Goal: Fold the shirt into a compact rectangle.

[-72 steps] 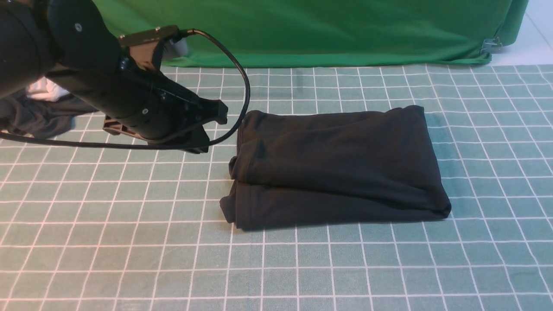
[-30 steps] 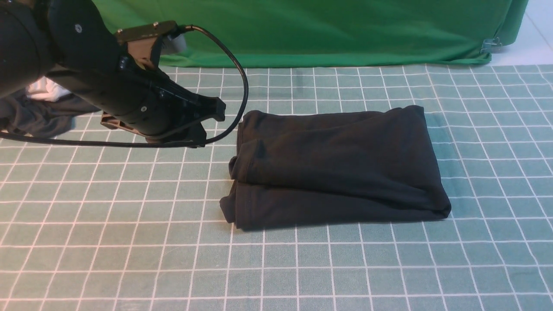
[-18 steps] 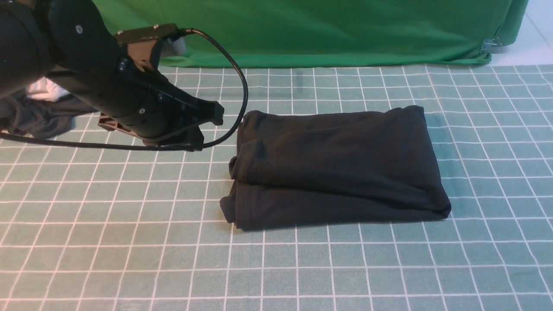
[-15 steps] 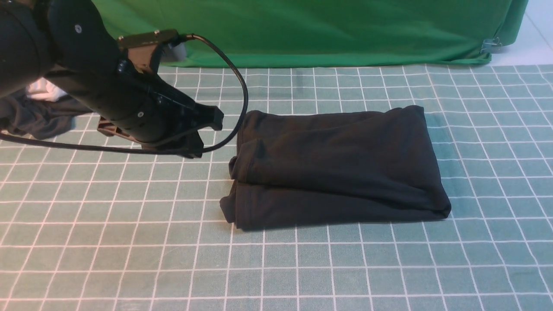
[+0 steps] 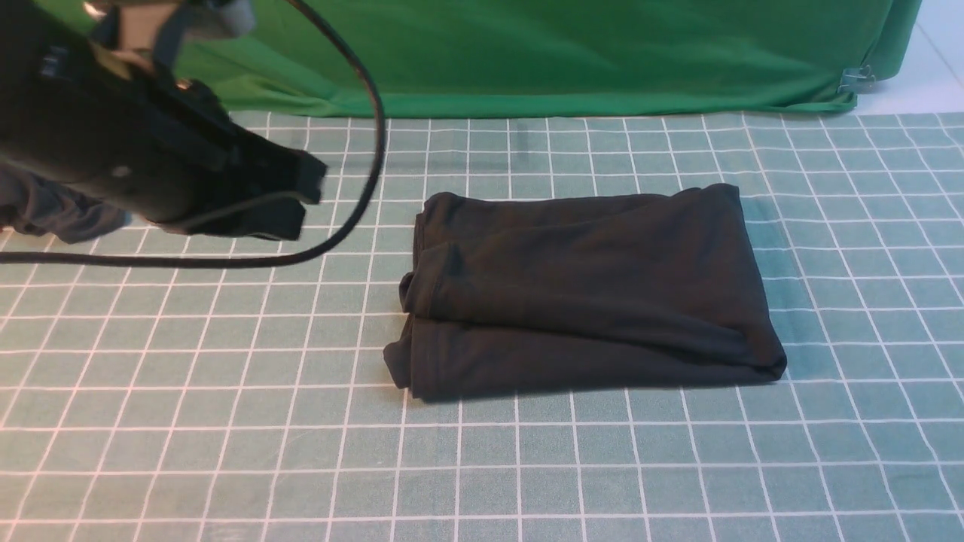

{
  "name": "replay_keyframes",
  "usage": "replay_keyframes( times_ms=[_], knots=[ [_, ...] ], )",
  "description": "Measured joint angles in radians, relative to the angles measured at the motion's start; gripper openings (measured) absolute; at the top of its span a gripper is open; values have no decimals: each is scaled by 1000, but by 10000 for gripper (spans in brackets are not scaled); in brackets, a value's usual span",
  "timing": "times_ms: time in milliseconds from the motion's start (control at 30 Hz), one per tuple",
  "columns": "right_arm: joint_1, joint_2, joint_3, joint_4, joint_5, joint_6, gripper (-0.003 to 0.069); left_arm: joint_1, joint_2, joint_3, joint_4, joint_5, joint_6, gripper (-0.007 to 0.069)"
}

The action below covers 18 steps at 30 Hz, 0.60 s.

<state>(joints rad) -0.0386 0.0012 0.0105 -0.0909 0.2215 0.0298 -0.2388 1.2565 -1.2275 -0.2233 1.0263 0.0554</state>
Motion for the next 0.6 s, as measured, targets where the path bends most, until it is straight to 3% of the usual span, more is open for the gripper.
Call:
replay_keyframes(
  times_ms=[367,600],
  knots=[
    [0,0,0,0,0,0,218,0,-363,19,21,74,0,12],
    [0,0,0,4,19,-59,223,0,-708,262,21,-32,0,13]
  ],
)
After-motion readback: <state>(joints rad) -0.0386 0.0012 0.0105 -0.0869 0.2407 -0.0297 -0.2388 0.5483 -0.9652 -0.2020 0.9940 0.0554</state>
